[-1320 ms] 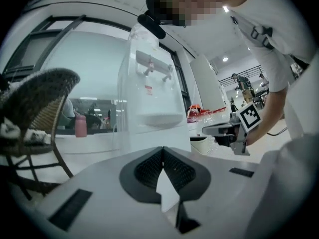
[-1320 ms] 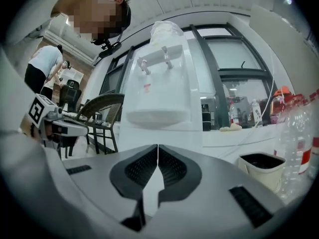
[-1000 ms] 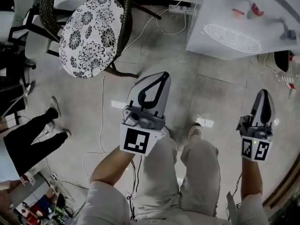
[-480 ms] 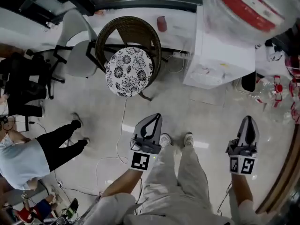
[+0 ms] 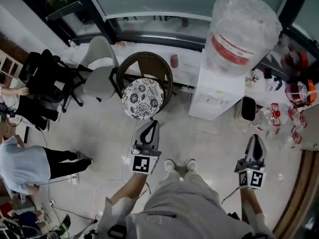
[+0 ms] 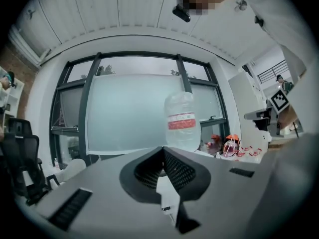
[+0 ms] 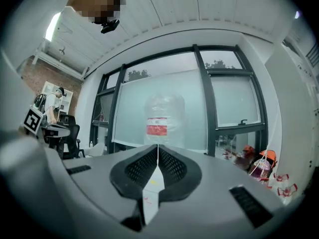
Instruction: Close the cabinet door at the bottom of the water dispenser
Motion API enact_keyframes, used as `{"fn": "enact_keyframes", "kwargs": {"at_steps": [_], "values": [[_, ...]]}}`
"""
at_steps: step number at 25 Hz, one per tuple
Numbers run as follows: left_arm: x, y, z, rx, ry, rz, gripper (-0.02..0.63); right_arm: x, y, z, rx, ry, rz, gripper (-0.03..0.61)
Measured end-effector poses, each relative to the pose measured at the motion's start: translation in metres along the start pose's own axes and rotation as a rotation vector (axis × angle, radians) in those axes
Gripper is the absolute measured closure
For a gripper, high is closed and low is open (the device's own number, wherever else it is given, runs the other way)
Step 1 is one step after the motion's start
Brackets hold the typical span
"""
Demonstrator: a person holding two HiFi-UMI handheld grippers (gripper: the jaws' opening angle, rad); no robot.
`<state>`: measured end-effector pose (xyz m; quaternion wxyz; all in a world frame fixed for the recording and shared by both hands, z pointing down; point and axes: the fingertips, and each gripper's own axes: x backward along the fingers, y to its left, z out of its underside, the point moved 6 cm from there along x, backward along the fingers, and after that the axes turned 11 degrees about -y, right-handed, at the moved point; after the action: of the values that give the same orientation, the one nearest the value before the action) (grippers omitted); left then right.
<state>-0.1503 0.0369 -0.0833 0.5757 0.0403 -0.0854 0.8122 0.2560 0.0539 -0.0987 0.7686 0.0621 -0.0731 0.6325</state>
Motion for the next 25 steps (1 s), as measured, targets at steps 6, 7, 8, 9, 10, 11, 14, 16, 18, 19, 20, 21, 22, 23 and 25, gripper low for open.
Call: {"fn": "enact_keyframes", "kwargs": {"at_steps": [6, 7, 8, 9, 10, 11, 14, 16, 18, 19, 20, 21, 22, 23, 25], "values": [[0.026, 0.019, -0.014, -0.022, -0.027, -0.059, 0.606, 0.026, -0.008, -0.025, 0.031, -0.034, 0.001, 0.559], [0.029, 0.021, -0.016, -0.024, -0.028, -0.066, 0.606, 0.029, -0.007, -0.027, 0.029, -0.038, -0.001, 0.559], [0.033, 0.023, -0.017, -0.021, -0.030, -0.076, 0.606, 0.032, -0.007, -0.027, 0.028, -0.037, -0.002, 0.560], [0.038, 0.025, -0.017, -0.013, -0.033, -0.087, 0.606, 0.036, -0.008, -0.027, 0.027, -0.034, -0.005, 0.558], [0.042, 0.026, -0.018, -0.007, -0.037, -0.098, 0.606, 0.039, -0.008, -0.026, 0.027, -0.032, -0.010, 0.559], [0.045, 0.027, -0.019, -0.004, -0.041, -0.104, 0.606, 0.041, -0.009, -0.025, 0.028, -0.032, -0.016, 0.559], [0.049, 0.024, -0.020, -0.014, -0.048, -0.095, 0.606, 0.043, -0.009, -0.024, 0.029, -0.040, -0.030, 0.560], [0.051, 0.023, -0.019, -0.014, -0.056, -0.091, 0.606, 0.043, -0.006, -0.025, 0.026, -0.042, -0.029, 0.561], [0.052, 0.023, -0.018, -0.008, -0.062, -0.088, 0.606, 0.042, 0.000, -0.025, 0.029, -0.038, -0.036, 0.561], [0.053, 0.022, -0.017, -0.003, -0.061, -0.086, 0.606, 0.042, 0.003, -0.023, 0.030, -0.035, -0.042, 0.561], [0.053, 0.021, -0.016, 0.002, -0.060, -0.085, 0.606, 0.042, 0.006, -0.022, 0.031, -0.031, -0.050, 0.561], [0.053, 0.020, -0.015, 0.009, -0.057, -0.085, 0.606, 0.042, 0.007, -0.022, 0.031, -0.029, -0.058, 0.561], [0.053, 0.019, -0.015, 0.015, -0.055, -0.084, 0.606, 0.042, 0.009, -0.022, 0.032, -0.025, -0.064, 0.562], [0.052, 0.018, -0.015, 0.018, -0.052, -0.082, 0.606, 0.042, 0.010, -0.022, 0.033, -0.022, -0.068, 0.563], [0.052, 0.017, -0.015, 0.021, -0.050, -0.077, 0.606, 0.041, 0.011, -0.022, 0.033, -0.017, -0.071, 0.562]]}}
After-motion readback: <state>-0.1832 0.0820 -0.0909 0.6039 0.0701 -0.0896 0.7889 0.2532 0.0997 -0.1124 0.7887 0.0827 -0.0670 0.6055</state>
